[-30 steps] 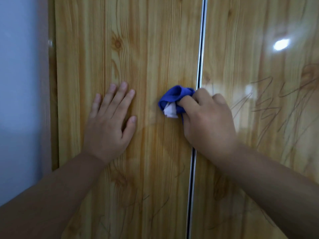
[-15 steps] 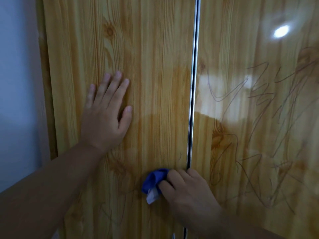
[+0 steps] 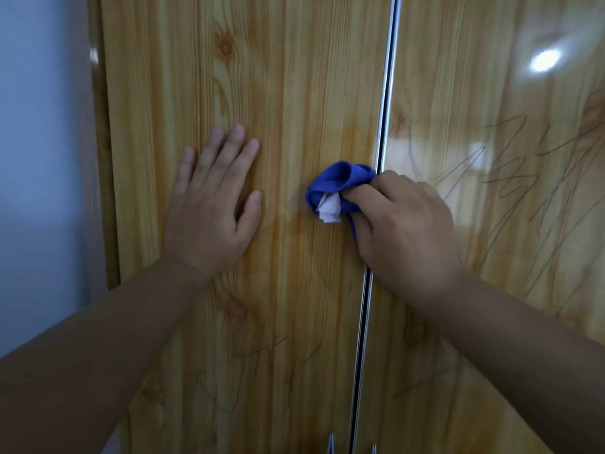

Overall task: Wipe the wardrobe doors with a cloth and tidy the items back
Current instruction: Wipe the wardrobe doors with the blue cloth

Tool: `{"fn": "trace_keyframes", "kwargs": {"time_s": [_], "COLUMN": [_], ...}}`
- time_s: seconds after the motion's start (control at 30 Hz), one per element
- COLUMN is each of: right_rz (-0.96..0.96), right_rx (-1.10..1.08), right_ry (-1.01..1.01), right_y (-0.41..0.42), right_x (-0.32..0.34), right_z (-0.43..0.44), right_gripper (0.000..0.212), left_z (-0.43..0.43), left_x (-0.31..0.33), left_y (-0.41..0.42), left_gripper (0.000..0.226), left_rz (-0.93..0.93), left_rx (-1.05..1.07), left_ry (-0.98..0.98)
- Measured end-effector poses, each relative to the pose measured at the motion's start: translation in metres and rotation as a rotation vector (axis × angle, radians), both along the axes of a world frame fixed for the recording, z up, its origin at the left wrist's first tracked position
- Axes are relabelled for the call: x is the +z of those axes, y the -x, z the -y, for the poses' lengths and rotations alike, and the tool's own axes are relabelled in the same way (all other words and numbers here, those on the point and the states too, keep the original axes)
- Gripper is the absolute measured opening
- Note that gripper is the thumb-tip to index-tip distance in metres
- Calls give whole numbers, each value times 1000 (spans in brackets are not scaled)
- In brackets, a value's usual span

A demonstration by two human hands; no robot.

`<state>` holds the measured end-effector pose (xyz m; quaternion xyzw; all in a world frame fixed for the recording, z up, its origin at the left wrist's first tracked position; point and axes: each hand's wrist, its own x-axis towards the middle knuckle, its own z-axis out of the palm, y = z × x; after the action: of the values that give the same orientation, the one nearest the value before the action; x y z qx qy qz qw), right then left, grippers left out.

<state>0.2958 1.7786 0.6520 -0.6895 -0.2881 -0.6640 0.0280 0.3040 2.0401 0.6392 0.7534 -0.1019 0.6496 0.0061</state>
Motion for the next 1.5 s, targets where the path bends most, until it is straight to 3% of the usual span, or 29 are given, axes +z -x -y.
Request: {"fn": "trace_keyframes", "kwargs": {"time_s": [0.17, 0.4, 0.67, 0.73, 0.87, 1.07, 1.17, 1.33, 1.5], "right_rz": [-83, -377, -461, -506, -532, -452, -456, -286, -174], "right_rx": [44, 73, 81, 89, 128, 177, 183, 233, 256], "right_ry": [54, 212, 256, 256, 243, 324, 393, 469, 526], "right_y": [6, 13, 27, 32, 46, 54, 49, 35, 20], "right_x": [-56, -163, -158, -154, -152, -152, -154, -153, -147], "right_z": [4, 5, 5, 6, 1, -31, -50, -86, -139], "right_gripper": [13, 16, 19, 32, 45, 27, 33, 25, 30], "left_z": [0, -2, 4, -2, -33, -74, -81, -97, -106], "left_x": [1, 0, 3, -6, -67, -201, -257, -305, -320], "left_y": [-1, -2, 17, 29, 52, 76, 76, 67, 47], "left_gripper": [62, 62, 59, 55, 47, 38, 49, 92, 68], "left_rz": [-15, -7, -94, -110, -115, -213, -287, -380, -277], "left_rx": [10, 19, 18, -43, -70, -20, 159, 360, 317], "left_ry": [-3, -14, 0, 26, 151, 359, 278, 31, 64]}}
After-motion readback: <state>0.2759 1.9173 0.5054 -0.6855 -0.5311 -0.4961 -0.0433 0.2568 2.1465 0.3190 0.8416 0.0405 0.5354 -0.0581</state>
